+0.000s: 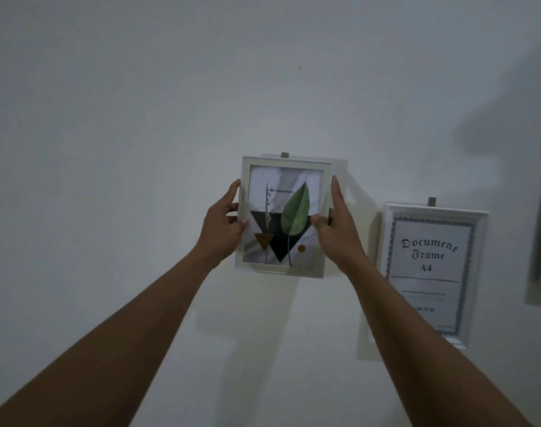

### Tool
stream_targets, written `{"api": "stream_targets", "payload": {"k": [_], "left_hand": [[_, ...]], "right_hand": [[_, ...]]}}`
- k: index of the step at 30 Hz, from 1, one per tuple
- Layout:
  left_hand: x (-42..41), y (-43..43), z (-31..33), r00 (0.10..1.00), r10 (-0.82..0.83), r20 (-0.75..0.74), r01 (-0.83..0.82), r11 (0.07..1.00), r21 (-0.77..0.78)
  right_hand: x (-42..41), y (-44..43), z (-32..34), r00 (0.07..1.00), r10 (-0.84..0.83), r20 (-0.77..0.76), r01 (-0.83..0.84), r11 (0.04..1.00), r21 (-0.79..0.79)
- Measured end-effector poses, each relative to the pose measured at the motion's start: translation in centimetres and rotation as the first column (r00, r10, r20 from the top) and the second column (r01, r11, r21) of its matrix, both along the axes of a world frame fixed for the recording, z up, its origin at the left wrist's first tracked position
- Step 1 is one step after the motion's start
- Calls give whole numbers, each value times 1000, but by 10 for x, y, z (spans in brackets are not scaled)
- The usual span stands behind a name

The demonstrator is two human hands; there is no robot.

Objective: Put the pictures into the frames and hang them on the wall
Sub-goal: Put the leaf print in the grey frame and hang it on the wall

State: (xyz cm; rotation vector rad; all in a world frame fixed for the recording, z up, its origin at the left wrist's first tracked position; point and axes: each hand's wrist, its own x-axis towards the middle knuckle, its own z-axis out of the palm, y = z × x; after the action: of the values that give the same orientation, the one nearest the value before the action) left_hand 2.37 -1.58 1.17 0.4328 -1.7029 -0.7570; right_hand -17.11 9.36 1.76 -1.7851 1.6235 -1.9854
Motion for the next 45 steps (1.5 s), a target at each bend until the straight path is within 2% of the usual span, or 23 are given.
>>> {"api": "stream_targets", "payload": {"k": [12,17,22,27,32,37,45], "left_hand": [[-19,-38,-3,999,27,26,-27,1000,11],[-24,-41,-6,988,144,51,-141,988,-69],[-25,-43,-8,946,316,72,-298,936,-188],[-27,-49,-5,902,419,104,-386,890,-241],[-30,-55,-6,916,395,75,-370,901,-225],[-28,-56,-7,918,392,55,-366,894,-259],[-28,-56,-5,916,393,77,-358,889,-285]], "right_hand": [[-9,-28,4,975,-192,-116,202,976,83],[-12,-35,3,941,-302,-153,313,948,57],[-17,-47,1,890,-409,-203,421,907,22],[-15,-44,1,881,-428,-202,437,899,2],[-15,-46,-3,855,-479,-200,471,878,-86],[-16,-48,-8,780,-560,-277,543,827,-144],[-18,-49,-18,825,-491,-278,474,871,-132]]}}
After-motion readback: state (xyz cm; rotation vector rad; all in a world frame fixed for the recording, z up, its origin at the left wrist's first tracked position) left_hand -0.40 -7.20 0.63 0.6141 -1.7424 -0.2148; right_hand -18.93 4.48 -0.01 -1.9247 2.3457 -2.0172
